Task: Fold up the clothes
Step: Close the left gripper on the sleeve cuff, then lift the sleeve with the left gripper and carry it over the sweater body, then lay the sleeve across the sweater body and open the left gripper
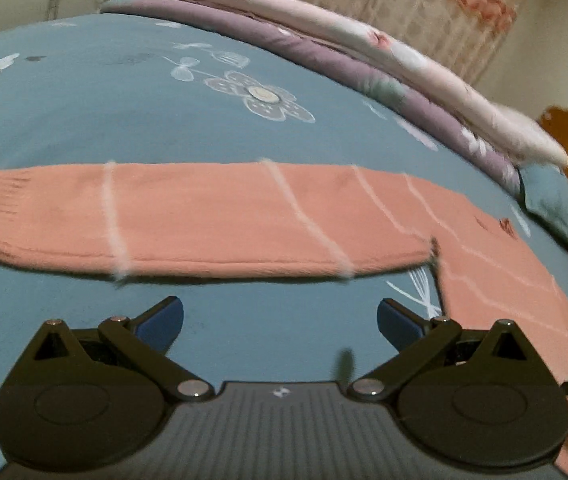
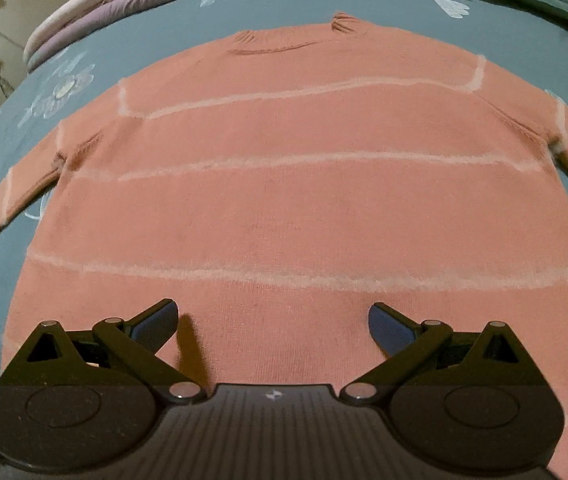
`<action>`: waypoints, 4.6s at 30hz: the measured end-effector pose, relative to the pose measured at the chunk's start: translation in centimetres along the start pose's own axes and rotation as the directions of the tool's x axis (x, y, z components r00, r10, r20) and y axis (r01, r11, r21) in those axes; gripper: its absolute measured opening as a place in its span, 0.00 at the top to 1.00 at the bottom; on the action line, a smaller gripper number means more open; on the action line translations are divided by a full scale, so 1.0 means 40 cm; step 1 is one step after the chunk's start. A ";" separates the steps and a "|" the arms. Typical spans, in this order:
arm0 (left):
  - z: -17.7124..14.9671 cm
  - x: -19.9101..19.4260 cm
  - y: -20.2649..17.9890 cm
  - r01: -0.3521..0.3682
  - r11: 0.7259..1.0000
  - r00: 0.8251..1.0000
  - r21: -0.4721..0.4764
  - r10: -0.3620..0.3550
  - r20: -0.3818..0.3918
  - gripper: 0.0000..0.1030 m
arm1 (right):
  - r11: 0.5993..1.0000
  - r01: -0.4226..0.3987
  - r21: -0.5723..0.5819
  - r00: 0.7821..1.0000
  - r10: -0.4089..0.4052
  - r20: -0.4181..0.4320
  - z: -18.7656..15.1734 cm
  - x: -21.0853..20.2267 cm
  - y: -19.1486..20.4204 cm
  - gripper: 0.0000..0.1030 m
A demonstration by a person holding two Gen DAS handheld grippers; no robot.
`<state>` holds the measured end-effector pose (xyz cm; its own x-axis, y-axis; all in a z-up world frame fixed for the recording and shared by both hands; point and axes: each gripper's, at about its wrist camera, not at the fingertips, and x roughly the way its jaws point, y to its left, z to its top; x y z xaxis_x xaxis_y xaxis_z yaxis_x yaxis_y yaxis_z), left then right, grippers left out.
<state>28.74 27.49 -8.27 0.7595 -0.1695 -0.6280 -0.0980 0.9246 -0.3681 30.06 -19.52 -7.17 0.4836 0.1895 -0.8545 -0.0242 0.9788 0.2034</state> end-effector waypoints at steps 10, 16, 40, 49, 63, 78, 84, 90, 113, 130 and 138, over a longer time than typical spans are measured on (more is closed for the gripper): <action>0.029 0.020 0.042 0.043 0.985 0.999 -0.168 -0.042 0.010 0.01 | 1.000 0.007 0.029 1.000 -0.007 -0.004 -0.005 0.000 0.006 0.00; 0.034 0.031 0.031 -0.007 0.993 1.000 -0.116 0.010 0.027 0.01 | 1.000 0.022 -0.005 1.000 -0.022 -0.008 -0.006 0.003 0.014 0.00; 0.086 0.099 0.095 -0.108 0.985 0.970 -0.138 0.134 0.203 0.01 | 0.998 0.050 -0.043 0.999 -0.051 -0.004 -0.022 -0.008 0.017 0.00; 0.140 0.114 0.073 -0.112 0.973 0.962 -0.202 0.157 0.223 0.01 | 0.997 0.060 -0.053 0.998 -0.059 0.009 -0.026 -0.010 0.026 0.00; 0.225 0.056 -0.075 -0.012 0.994 0.966 -0.109 0.040 0.256 0.01 | 0.990 -0.002 -0.142 0.997 0.012 0.070 -0.043 -0.067 0.044 0.00; 0.315 0.063 -0.320 0.048 0.998 0.984 -0.031 -0.042 0.173 0.01 | 0.954 -0.008 -0.299 0.995 0.037 0.093 -0.070 -0.077 -0.025 0.00; 0.320 0.070 -0.437 0.084 0.996 0.985 -0.001 -0.083 0.150 0.01 | 0.943 -0.024 -0.332 0.991 0.066 0.118 -0.069 -0.092 -0.071 0.00; 0.323 0.099 -0.562 0.115 0.992 0.983 0.054 -0.121 0.141 0.01 | 0.934 -0.023 -0.357 0.987 0.078 0.140 -0.069 -0.107 -0.122 0.00; 0.304 0.213 -0.862 0.190 0.968 0.974 0.163 -0.206 0.091 0.01 | 0.966 -0.081 -0.247 0.978 0.125 0.167 -0.097 -0.112 -0.261 0.00; 0.114 0.380 -1.014 0.211 0.951 0.976 0.226 -0.217 0.004 0.01 | 0.969 -0.053 -0.243 0.988 0.086 0.129 -0.137 -0.129 -0.284 0.00; 0.093 0.407 -1.079 0.206 0.925 0.978 0.318 -0.210 -0.022 0.01 | 0.973 -0.050 -0.225 0.987 0.082 0.136 -0.141 -0.130 -0.286 0.00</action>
<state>47.73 -13.93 -0.07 0.7486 -0.3672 -0.5521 0.2701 0.9293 -0.2518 22.89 -31.26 -7.75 0.5947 0.2566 -0.7619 -0.2443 0.9606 0.1329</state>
